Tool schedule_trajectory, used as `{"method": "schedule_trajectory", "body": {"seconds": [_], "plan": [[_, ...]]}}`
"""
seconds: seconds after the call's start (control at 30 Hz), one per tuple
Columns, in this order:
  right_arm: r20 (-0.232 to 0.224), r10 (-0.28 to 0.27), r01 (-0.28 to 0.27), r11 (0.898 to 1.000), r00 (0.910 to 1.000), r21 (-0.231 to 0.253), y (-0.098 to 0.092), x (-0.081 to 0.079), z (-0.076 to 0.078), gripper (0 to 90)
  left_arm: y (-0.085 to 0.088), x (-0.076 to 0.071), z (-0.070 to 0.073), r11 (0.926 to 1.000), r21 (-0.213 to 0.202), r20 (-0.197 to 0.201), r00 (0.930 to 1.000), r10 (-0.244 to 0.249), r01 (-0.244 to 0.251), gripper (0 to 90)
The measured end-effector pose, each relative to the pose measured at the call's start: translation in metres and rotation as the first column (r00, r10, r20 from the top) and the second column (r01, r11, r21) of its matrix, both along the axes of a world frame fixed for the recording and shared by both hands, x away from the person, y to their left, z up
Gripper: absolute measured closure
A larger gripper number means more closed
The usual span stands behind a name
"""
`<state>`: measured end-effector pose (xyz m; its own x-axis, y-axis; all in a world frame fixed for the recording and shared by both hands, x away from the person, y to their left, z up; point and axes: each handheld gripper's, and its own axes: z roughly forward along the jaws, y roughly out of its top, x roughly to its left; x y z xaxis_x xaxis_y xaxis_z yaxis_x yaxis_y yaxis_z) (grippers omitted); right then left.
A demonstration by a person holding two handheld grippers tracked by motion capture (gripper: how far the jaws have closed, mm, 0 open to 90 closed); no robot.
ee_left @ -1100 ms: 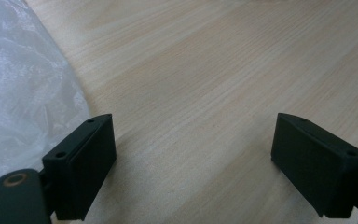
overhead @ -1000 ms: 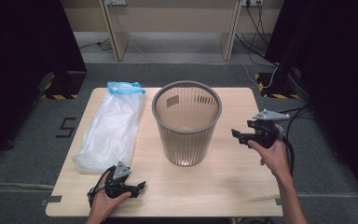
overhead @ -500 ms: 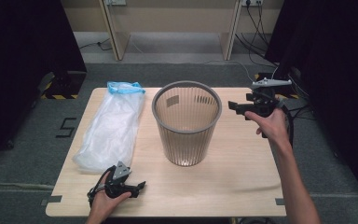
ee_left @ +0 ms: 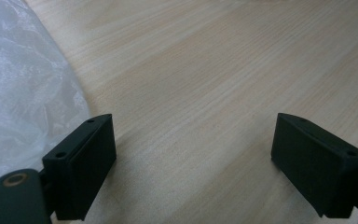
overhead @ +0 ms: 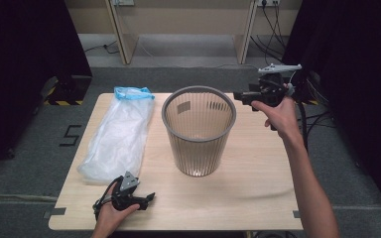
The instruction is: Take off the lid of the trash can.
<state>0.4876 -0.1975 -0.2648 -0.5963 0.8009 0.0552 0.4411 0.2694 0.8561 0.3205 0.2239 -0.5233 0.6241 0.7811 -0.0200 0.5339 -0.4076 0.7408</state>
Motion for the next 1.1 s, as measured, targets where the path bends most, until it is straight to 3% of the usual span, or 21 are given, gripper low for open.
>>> {"method": "schedule_trajectory", "body": {"seconds": [0.4, 1.1], "plan": [[-0.039, 0.087, -0.089, 0.994, 0.9955, -0.064, 0.027, 0.008, -0.01, 50.0, 0.0, 0.0, 0.0, 1.0, 0.0, -0.003, 1.0, -0.002, 0.002, 12.8], [-0.119, 0.133, -0.149, 0.979, 0.9839, -0.139, 0.041, 0.019, -0.025, 71.2, 0.0, 0.0, 0.0, 1.0, 0.0, 0.0, 1.0, 0.0, 0.0, 12.8]]}}
